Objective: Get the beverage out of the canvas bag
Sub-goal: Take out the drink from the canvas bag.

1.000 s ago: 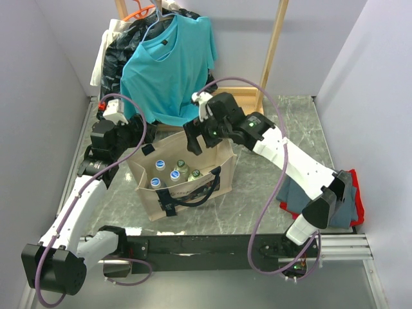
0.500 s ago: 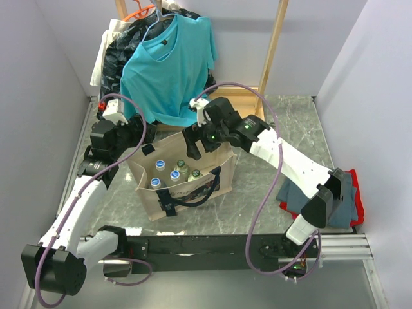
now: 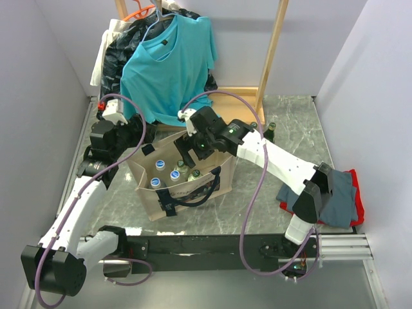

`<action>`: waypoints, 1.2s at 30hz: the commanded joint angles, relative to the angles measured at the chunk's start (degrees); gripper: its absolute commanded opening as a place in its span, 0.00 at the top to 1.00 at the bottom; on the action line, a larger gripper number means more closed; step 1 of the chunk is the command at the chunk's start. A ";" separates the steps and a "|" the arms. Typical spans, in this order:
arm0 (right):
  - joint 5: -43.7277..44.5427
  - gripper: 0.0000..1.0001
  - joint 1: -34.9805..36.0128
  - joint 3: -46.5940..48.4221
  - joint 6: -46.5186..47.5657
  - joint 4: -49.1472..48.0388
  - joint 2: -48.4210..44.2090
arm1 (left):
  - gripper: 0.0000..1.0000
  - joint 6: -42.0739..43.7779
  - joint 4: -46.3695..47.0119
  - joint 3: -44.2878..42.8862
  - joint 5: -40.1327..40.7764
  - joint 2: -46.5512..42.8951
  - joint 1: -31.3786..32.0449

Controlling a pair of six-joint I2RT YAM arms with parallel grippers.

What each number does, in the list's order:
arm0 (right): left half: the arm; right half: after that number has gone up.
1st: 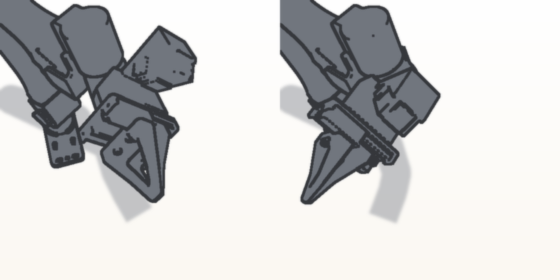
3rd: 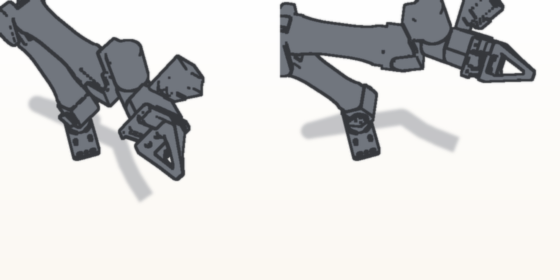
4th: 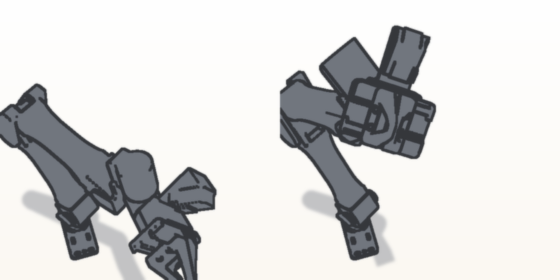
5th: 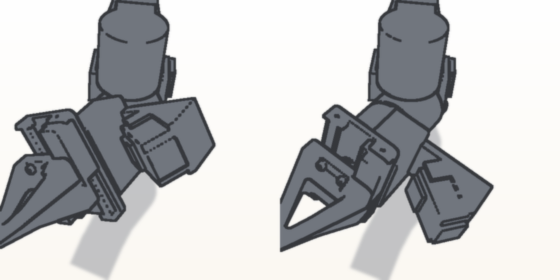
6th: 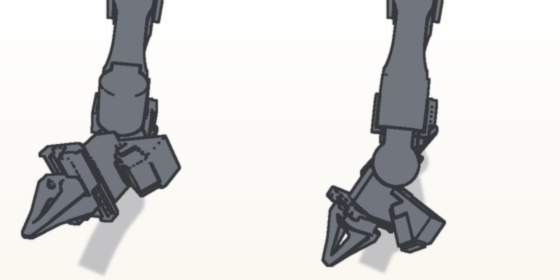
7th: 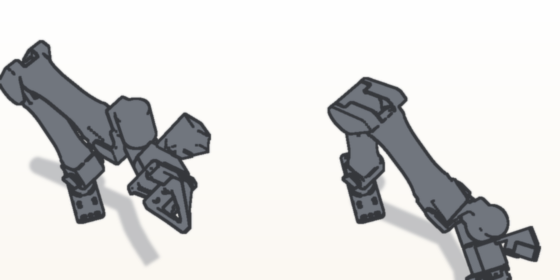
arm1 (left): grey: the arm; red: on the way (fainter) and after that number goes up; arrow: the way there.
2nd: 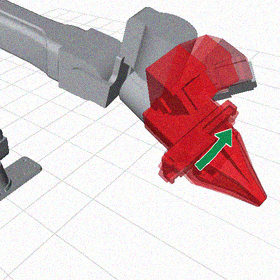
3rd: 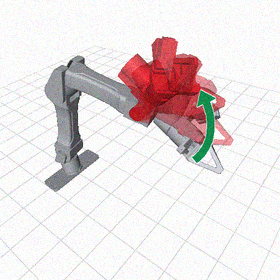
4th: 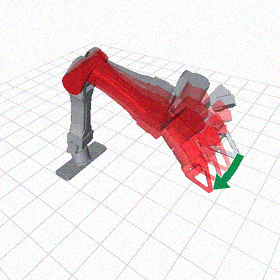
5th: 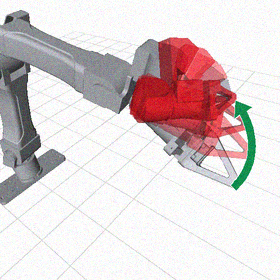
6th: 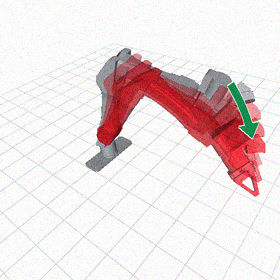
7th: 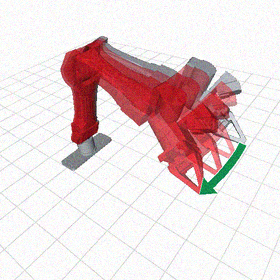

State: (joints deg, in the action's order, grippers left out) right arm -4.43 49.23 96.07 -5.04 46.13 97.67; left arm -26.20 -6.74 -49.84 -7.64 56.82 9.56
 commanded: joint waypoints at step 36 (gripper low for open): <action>0.38 0.01 1.48 7.81 0.47 0.19 3.76 | 0.03 0.27 0.59 -0.25 0.70 -1.89 -0.25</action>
State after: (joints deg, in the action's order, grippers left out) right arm -3.27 50.50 100.62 -5.02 46.81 101.16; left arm -26.20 -7.14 -49.84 -7.20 55.83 9.56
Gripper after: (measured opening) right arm 0.994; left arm 0.965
